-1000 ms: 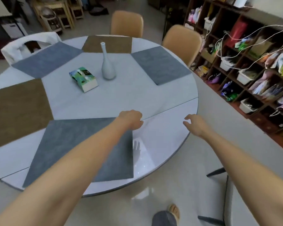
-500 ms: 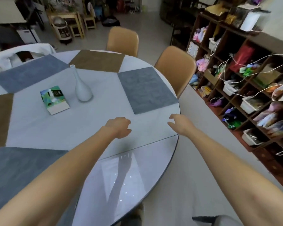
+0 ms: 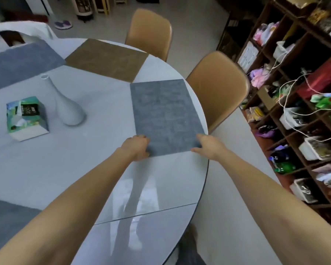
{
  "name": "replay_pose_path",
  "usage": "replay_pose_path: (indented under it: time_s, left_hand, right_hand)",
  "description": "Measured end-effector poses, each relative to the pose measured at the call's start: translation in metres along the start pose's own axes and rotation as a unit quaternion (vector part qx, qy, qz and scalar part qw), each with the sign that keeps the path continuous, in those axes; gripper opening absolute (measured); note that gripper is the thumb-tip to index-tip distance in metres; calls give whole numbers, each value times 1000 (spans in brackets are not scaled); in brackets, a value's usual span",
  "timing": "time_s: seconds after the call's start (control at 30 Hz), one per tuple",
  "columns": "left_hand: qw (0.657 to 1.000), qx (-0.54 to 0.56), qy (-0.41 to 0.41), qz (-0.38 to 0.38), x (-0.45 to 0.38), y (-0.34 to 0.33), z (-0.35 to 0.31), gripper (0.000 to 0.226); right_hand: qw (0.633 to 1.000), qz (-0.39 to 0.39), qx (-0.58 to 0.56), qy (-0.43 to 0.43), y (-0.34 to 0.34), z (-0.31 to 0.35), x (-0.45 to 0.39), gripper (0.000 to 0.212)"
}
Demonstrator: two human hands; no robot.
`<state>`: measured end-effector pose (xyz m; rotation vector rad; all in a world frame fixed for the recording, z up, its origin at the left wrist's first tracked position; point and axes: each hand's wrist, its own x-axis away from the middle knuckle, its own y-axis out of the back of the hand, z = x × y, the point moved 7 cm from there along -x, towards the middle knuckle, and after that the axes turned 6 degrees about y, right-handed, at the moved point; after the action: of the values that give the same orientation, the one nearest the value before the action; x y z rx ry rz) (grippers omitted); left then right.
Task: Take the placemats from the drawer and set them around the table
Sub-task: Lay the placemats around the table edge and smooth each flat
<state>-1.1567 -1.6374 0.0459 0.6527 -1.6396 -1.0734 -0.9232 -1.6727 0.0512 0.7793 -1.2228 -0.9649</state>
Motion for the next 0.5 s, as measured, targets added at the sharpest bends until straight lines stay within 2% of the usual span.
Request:
replay_pose_path:
  time_s: [0.1,0.27,0.37,0.5]
  left_hand:
    - [999,28,34,1,-24,-11,-13,54]
    - [995,28,91,7,-43,-47,-36,69]
    - [996,12,89,4,-52,-57,-47,71]
    - [997,-16,68,-20,-56,-56,-47,53]
  right_hand:
    - [997,19,37,60,-2,-10,-40,57]
    - [973,91,98,188,-42,-13,-81,97]
    - [953,96,129,255,-60,-13,-88,97]
    - [933,71,168,311,-60,-16,-94,76]
